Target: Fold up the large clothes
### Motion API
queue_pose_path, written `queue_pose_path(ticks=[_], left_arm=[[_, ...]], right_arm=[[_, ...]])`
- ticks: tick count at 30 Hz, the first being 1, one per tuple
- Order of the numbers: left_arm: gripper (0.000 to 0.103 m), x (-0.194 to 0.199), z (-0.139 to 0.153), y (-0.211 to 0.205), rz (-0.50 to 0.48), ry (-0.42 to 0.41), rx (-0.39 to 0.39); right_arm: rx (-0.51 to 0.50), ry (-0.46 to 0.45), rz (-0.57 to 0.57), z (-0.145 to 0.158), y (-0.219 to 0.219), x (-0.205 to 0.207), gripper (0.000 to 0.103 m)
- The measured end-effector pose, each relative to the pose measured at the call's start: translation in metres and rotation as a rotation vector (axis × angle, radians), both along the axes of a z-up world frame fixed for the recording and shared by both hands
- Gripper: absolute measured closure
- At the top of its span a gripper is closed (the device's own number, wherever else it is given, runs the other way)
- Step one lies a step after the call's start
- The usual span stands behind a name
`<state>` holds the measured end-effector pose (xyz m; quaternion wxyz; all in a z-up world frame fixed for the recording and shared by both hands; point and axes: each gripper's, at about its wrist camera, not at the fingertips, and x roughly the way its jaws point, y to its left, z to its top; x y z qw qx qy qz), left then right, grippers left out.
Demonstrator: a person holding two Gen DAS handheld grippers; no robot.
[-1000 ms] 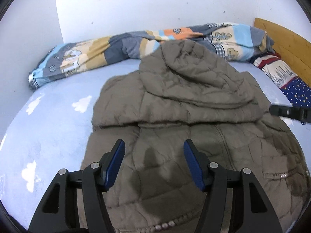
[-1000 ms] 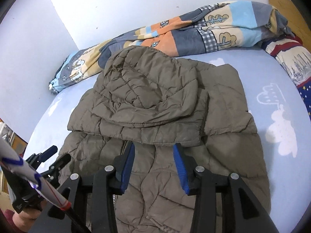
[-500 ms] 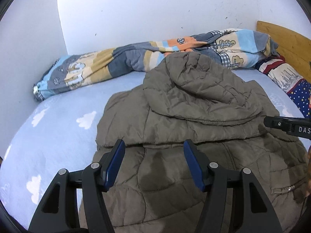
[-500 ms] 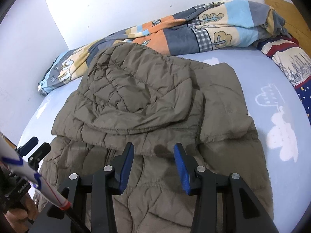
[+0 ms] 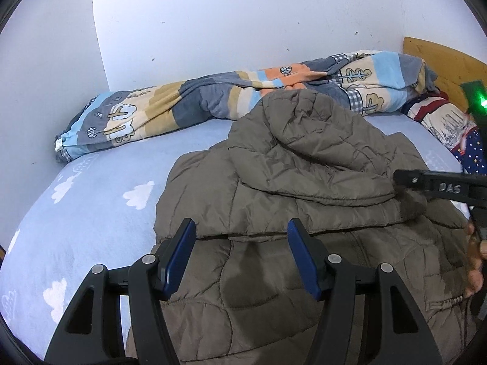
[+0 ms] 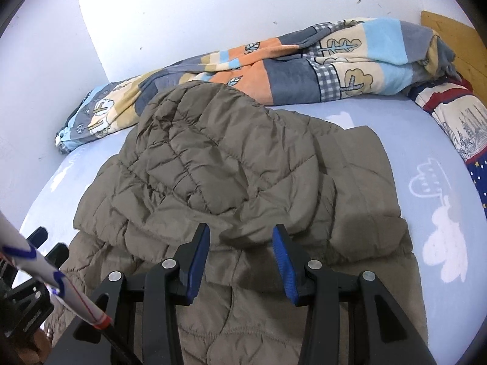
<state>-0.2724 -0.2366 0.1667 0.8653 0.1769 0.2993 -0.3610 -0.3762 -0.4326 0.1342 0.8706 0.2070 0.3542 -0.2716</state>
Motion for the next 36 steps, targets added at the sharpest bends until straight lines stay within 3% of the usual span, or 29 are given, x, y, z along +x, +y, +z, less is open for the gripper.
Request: queue_pose_path(ticks=[13,20,27,32,36], left_arm=[[0.041,0.002,0.008,0.001,0.015,-0.002,-0.019],[0.041,0.000,0.016,0.003,0.020,-0.006,-0.044],[0.041,0.000,0.017,0.005,0.019,0.002,-0.047],[0.041,0.009,0.016,0.006,0.026,0.039,-0.047],[0.041,0.020,0.011,0.007,0.046,0.069,-0.034]], right_arm=[[0.068,0.092,-0.034,-0.049,-0.010,0.024,0.054],[0.067,0.115,-0.015,-0.033,0.001,0.018,0.054],[0.073,0.085,0.017,-0.013,0.026,-0.029,0.053],[0.127,0.009,-0.056,-0.001,0.020,-0.058,0.052],[0.096,-0.032,-0.096,0.008,0.006,-0.063,0.052]])
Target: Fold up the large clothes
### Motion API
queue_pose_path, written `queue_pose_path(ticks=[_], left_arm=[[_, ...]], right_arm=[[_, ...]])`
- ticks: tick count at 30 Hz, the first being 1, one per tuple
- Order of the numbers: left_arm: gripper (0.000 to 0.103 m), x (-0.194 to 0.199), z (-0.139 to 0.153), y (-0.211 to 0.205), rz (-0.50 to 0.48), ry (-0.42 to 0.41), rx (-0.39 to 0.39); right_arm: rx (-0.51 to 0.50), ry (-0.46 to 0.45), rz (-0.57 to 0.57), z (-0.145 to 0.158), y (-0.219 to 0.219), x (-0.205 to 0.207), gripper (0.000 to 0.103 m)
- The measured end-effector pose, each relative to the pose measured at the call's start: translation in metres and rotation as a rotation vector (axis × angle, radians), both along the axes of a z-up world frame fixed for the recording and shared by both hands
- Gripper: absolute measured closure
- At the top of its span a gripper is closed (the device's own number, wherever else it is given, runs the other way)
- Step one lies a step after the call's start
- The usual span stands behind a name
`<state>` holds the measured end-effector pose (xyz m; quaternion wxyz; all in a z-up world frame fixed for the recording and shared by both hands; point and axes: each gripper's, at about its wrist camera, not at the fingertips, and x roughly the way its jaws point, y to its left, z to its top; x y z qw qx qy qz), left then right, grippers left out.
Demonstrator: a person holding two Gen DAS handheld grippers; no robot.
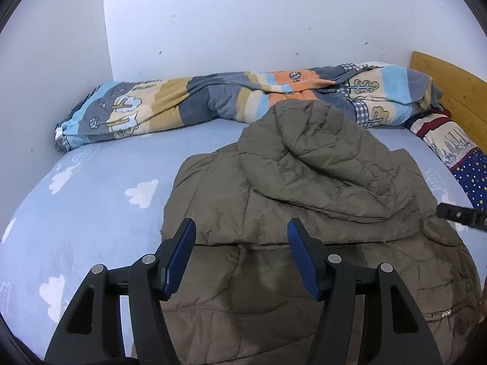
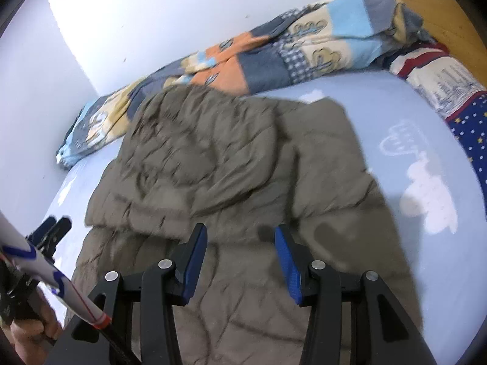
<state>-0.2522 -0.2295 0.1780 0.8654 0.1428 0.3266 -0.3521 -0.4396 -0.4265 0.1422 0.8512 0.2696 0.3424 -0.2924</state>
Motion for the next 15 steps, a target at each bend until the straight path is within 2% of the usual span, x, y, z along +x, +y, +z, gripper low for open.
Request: queue_pose_path(ticks=[3,8,15], left_arm=[[0.041,0.011,-0.011,0.001,0.036,0.055,0.025],[0.041,0.020,-0.035,-0.002,0.062,0.129,0.071],[0.041,0.015,-0.033,-0.003,0.044,0.109,0.076]], right_arm=[[0.060,-0.023,-0.021,-0.003,-0.014,-0.002,0.052],[0.123,0.035,-0.043,-0.022,-0.025,0.001,0.052],[0.097,-0.027,-0.044,-0.004,-0.030,-0.004,0.052]])
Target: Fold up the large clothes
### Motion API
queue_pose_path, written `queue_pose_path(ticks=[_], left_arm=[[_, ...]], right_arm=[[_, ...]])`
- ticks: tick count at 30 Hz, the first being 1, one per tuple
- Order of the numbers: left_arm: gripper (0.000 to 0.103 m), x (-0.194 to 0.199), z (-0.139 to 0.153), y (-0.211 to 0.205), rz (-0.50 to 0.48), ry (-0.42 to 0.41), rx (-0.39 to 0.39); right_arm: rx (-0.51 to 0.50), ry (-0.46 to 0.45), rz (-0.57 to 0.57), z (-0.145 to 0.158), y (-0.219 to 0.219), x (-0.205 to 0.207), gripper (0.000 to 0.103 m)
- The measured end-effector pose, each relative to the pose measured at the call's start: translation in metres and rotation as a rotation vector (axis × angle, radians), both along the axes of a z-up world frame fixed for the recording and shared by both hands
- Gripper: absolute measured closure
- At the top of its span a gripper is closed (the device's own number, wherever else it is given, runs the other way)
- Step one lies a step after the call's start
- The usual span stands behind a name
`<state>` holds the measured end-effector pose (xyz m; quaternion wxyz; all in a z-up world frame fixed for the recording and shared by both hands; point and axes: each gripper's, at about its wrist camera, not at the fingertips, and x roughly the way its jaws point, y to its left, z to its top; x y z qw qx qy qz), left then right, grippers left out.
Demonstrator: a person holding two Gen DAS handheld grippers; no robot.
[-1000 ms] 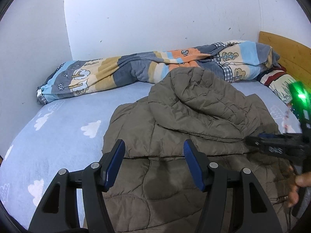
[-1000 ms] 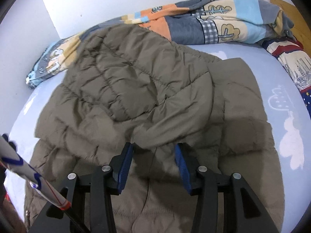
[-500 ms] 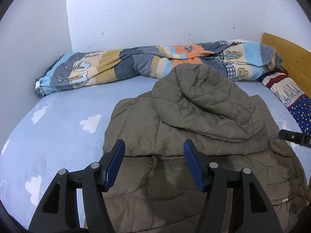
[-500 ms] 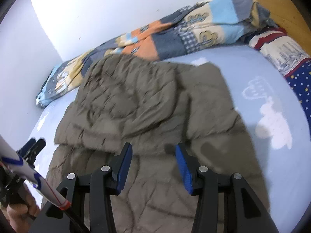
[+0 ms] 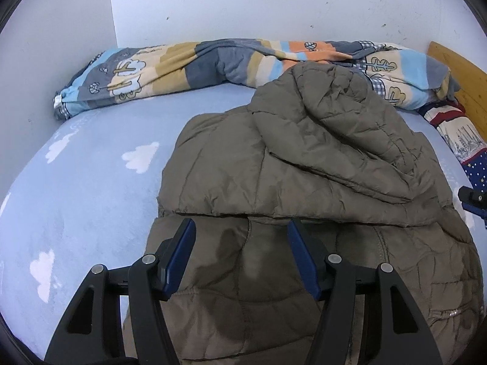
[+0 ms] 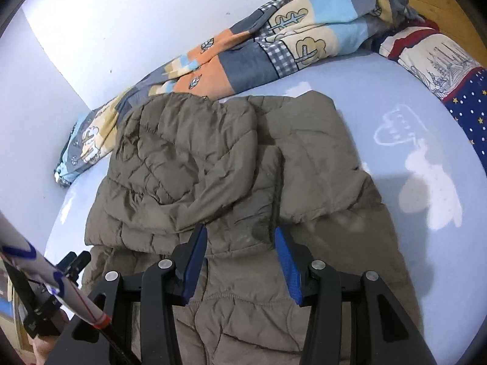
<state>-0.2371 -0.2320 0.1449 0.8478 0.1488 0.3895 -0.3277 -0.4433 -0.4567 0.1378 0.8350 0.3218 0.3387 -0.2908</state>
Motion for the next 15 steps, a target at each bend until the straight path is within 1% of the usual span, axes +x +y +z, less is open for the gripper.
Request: queue_pose_path(ticks=[4,7,12,15], left_arm=[[0.041,0.003,-0.001,0.001,0.008,0.011,0.002],[0.041,-0.002,0.002,0.003,0.009,-0.003,0.008],[0.041,-0.024,0.020,0.018,-0.013,-0.021,-0.030],[0.041,-0.048,0.029,0.034,-0.034,-0.064,-0.033]], right_arm=[[0.059,0.021,-0.015,-0.010,-0.004,-0.003,0.052],[0.093,0.058,-0.008,-0.019,-0.003,0.000,0.052],[0.101,0.061,0.030,-0.017,0.018,0.000,0.052],[0.071,0.044,0.051,-0.004,0.044,-0.008,0.052]])
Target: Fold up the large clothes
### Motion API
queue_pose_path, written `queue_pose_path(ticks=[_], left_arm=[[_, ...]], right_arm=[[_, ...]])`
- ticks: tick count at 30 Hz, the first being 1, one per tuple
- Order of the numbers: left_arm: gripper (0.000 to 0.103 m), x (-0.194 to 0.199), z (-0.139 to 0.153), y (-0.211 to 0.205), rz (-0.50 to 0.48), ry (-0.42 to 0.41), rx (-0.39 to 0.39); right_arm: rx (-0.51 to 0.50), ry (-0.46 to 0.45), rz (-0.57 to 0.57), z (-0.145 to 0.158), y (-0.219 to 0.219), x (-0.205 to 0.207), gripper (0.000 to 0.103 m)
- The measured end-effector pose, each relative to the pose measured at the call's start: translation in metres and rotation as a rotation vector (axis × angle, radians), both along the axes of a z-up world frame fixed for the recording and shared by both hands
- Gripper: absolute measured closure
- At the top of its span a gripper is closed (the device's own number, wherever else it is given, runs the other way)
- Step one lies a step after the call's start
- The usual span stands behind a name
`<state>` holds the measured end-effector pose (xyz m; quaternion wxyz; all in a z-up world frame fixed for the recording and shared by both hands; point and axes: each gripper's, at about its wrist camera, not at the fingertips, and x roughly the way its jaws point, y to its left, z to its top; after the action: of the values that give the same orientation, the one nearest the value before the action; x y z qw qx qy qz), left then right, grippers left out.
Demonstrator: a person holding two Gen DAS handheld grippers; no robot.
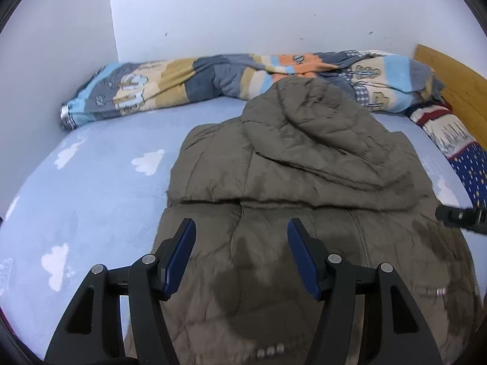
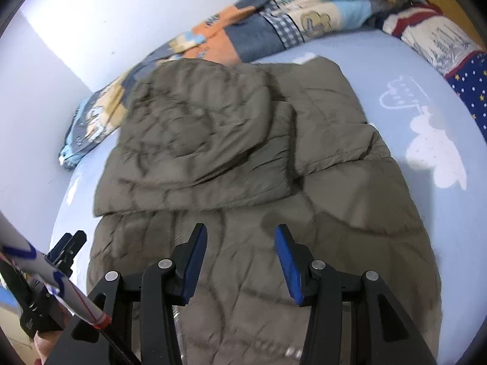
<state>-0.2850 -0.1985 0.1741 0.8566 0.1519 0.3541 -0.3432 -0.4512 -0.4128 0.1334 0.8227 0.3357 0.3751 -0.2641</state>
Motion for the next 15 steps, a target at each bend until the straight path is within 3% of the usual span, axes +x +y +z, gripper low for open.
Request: queue_pose_path(ticks=[3,10,15], left_arm=[[0.041,-0.020,0.004,0.021,-0.010,-0.017,0.014],[0.041,-0.036,-0.007,0.077,0.022,0.119,0.007],[0.041,-0.047,-0.014,0.099,0.043,0.138,0.032]], right_arm=[[-0.022,-0.040,0.014,0.014,0.027,-0.016,0.049],[-0.074,-0.056,0.046,0.025,0.088,-0.069,0.048],[-0.062,-0.059,0.037,0.019,0.105,-0.101,0.048]])
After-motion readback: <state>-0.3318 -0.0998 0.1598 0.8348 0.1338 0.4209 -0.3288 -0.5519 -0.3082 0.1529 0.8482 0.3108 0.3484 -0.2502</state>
